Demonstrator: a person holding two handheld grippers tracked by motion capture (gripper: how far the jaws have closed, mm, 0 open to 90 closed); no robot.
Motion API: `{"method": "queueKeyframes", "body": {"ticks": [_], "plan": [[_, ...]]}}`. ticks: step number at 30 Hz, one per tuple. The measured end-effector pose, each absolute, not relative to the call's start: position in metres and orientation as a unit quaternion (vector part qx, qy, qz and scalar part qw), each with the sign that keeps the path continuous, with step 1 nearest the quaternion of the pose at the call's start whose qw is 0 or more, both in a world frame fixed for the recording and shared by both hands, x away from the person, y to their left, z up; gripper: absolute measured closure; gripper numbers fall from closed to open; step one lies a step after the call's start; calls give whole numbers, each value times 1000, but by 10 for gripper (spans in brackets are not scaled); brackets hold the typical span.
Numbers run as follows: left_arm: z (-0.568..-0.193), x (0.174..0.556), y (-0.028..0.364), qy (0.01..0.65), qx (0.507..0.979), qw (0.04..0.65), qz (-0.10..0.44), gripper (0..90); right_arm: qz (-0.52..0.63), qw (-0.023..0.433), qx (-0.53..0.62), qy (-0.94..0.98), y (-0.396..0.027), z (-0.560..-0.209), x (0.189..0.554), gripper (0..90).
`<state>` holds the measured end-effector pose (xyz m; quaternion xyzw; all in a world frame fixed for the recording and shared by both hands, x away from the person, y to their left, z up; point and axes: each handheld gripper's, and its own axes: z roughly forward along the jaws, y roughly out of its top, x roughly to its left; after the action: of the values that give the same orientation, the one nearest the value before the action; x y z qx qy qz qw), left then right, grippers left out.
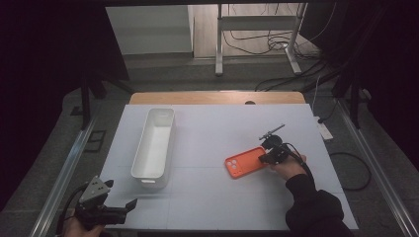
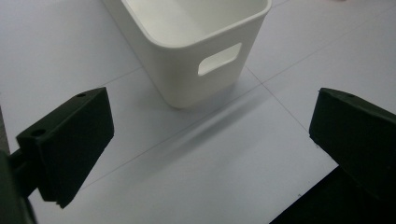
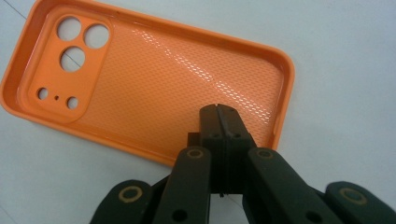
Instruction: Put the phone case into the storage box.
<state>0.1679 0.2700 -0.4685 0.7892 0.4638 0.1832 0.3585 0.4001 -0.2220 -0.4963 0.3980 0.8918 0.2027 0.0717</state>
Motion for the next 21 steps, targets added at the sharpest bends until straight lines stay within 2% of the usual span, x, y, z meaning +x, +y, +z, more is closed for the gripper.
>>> {"method": "queueKeyframes", "body": {"ticks": [21], "plan": [[-468, 168, 269, 464, 789, 357, 185, 8, 197, 44, 384, 901, -233, -494, 372, 891]]}}
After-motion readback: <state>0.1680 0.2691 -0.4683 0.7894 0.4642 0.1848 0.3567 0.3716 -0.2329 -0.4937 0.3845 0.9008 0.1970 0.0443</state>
